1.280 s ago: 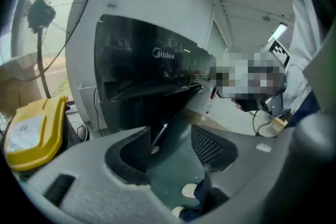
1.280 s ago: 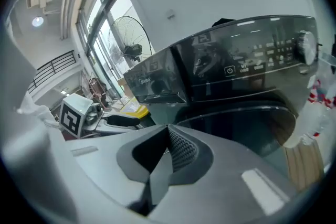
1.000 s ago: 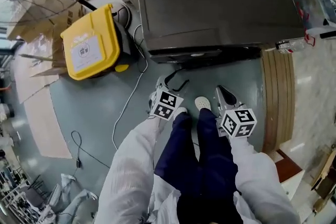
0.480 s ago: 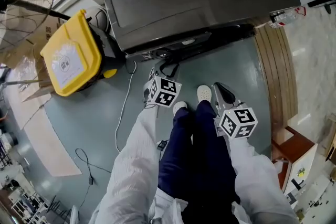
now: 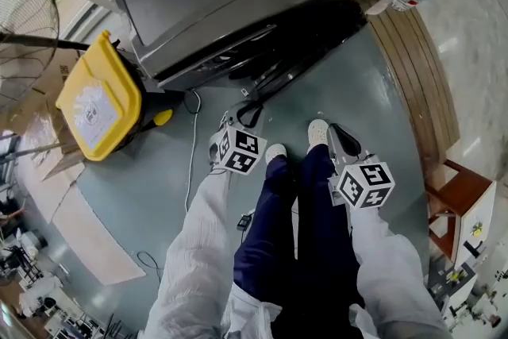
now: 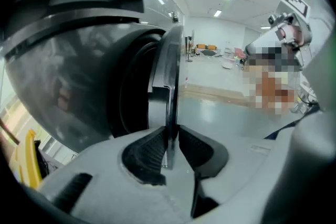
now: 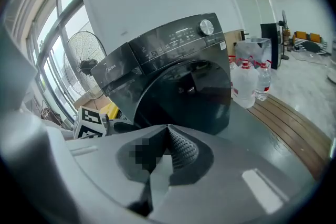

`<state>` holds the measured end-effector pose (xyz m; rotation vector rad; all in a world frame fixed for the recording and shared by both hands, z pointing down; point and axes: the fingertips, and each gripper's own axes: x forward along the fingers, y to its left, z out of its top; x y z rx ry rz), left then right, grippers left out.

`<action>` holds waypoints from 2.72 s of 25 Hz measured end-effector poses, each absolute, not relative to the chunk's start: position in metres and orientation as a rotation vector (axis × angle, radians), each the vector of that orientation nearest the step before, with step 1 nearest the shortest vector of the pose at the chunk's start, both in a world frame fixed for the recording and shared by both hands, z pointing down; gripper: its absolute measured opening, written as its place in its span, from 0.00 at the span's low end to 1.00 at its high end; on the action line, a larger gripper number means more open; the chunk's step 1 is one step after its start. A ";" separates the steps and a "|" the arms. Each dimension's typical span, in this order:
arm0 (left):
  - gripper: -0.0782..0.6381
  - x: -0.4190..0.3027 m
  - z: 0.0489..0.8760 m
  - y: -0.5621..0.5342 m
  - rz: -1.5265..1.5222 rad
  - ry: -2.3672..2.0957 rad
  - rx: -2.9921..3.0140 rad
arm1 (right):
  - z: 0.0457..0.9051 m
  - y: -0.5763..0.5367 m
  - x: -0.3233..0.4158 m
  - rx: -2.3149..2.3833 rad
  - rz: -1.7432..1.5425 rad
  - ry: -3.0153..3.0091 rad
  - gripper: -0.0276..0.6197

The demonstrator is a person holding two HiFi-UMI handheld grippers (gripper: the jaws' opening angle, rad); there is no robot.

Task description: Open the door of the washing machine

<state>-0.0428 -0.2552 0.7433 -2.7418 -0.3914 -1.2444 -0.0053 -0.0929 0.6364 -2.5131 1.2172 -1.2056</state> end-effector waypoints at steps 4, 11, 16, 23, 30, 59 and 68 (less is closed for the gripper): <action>0.22 -0.062 0.744 -0.205 -1.236 -0.492 -2.740 | 0.646 -0.063 -0.017 -2.527 -1.234 1.112 0.05; 0.23 -0.083 0.747 -0.126 -1.270 -0.530 -2.800 | 0.645 -0.010 -0.020 -2.552 -1.217 0.924 0.05; 0.24 -0.084 0.746 -0.083 -1.287 -0.515 -2.857 | 0.646 0.033 -0.021 -2.554 -1.200 0.830 0.05; 0.26 -0.081 0.748 -0.027 -1.332 -0.536 -2.860 | 0.654 0.092 -0.019 -2.523 -1.225 0.803 0.05; 0.26 -0.071 0.748 0.033 -1.352 -0.430 -2.877 | 0.657 0.154 -0.010 -2.482 -1.223 0.875 0.05; 0.29 0.046 0.746 0.246 -1.380 -0.109 -3.098 | 0.667 0.348 0.095 -2.397 -1.238 1.037 0.05; 0.29 0.085 0.745 0.286 -1.380 -0.164 -3.147 | 0.667 0.349 0.132 -2.420 -1.278 1.016 0.05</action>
